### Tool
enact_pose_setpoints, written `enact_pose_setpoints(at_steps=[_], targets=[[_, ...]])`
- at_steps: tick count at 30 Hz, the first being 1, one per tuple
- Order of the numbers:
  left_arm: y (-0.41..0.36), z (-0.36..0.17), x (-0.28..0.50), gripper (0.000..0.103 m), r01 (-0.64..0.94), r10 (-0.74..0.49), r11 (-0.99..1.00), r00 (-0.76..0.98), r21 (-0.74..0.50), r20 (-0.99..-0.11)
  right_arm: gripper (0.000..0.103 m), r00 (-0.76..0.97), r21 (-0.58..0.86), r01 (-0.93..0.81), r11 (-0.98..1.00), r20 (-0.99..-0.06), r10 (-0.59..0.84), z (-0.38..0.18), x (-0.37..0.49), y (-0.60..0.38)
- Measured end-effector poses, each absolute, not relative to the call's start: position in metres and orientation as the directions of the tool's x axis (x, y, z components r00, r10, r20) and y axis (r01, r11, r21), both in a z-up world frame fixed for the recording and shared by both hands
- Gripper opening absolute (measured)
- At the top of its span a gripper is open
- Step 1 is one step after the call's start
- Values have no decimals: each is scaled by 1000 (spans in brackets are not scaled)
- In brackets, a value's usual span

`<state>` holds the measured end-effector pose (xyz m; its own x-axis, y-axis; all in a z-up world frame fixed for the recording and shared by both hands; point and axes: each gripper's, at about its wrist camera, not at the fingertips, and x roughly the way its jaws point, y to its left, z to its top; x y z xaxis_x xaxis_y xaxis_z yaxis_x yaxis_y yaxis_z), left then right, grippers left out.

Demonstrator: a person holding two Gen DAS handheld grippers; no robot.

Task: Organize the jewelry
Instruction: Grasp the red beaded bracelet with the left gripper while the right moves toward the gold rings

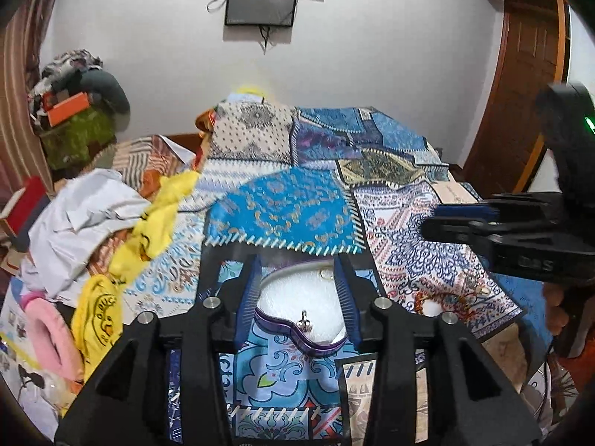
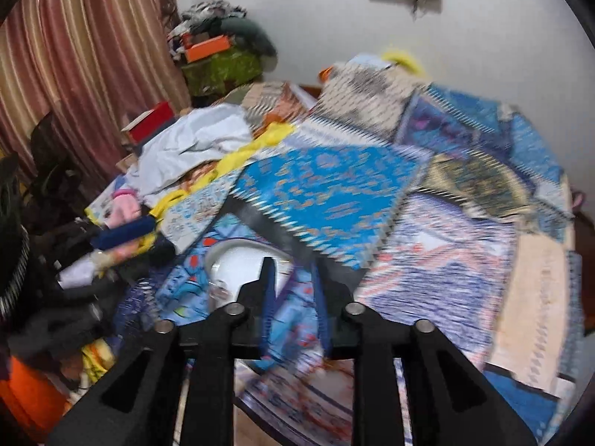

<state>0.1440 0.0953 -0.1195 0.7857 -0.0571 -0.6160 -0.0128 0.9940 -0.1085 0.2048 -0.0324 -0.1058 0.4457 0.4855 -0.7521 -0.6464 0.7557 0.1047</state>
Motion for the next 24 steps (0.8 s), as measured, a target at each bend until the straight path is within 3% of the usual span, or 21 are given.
enact_pose_setpoints(at_steps=[3, 8, 15, 22, 24], targets=[[89, -112, 141, 48, -9, -59, 994, 790, -108, -610, 43, 530, 43, -610, 791, -719, 449, -95, 194, -60], [61, -112, 141, 53, 28, -84, 995, 774, -99, -628, 44, 598, -5, -545, 838, -703, 384, -92, 183, -107], [12, -133, 152, 68, 102, -155, 988, 705, -118, -692, 44, 609, 0, -483, 876, -718, 336, -104, 173, -159], [-15, -173, 170, 69, 96, -144, 989, 623, -109, -768, 45, 605, 11, -455, 890, -730, 318, -120, 161, -191], [-18, -183, 177, 62, 84, -143, 990, 603, -116, -785, 45, 605, 5, -454, 891, -732, 313, -124, 159, -194]])
